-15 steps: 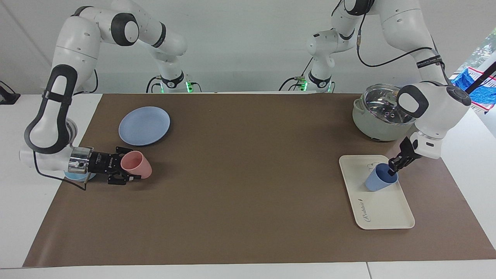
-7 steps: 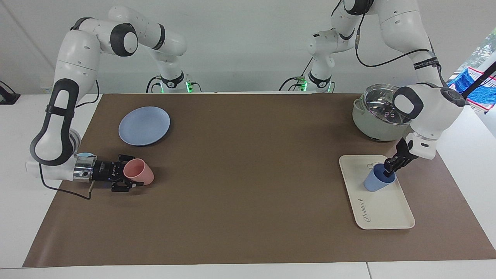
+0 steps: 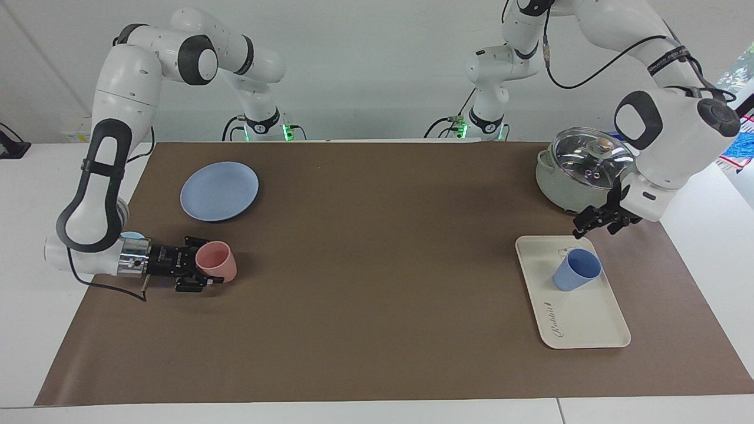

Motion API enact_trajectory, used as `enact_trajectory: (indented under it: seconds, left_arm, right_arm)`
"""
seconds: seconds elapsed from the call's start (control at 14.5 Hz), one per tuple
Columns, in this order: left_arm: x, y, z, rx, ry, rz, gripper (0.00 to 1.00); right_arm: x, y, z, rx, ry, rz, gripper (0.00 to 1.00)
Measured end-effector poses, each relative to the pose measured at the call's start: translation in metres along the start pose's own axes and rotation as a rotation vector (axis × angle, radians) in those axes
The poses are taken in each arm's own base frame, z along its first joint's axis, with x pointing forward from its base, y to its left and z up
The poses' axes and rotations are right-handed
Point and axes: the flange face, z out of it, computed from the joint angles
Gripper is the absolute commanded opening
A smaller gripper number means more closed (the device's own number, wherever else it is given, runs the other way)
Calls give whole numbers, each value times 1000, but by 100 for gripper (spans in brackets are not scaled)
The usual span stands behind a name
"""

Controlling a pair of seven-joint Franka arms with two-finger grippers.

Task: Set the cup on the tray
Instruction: 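Release both cups and withdraw both grippers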

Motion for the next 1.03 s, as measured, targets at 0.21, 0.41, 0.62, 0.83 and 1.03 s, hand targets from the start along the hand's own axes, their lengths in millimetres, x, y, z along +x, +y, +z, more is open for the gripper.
enact_trajectory:
  seconds: [0.21,0.41,0.62,0.83,1.03]
  left_arm:
    - [-28,24,-44,-18,-5,36,100]
    - [-57,34,-84,-33,-8,51,100]
    - [-72,49,-103,-4,-10,90,100]
    - [-73,53,-95,6,-29,102,100]
    - [-73,50,-90,28,-38,104,100]
  right_arm:
    - [12,7,-5,1,20,-37,100]
    - [10,8,-16,-6,49,-61,100]
    - [-14,5,-41,-34,131,-108,100]
    - [-54,6,-77,-67,245,-169,100]
    - [-98,8,-104,-90,338,-225,100]
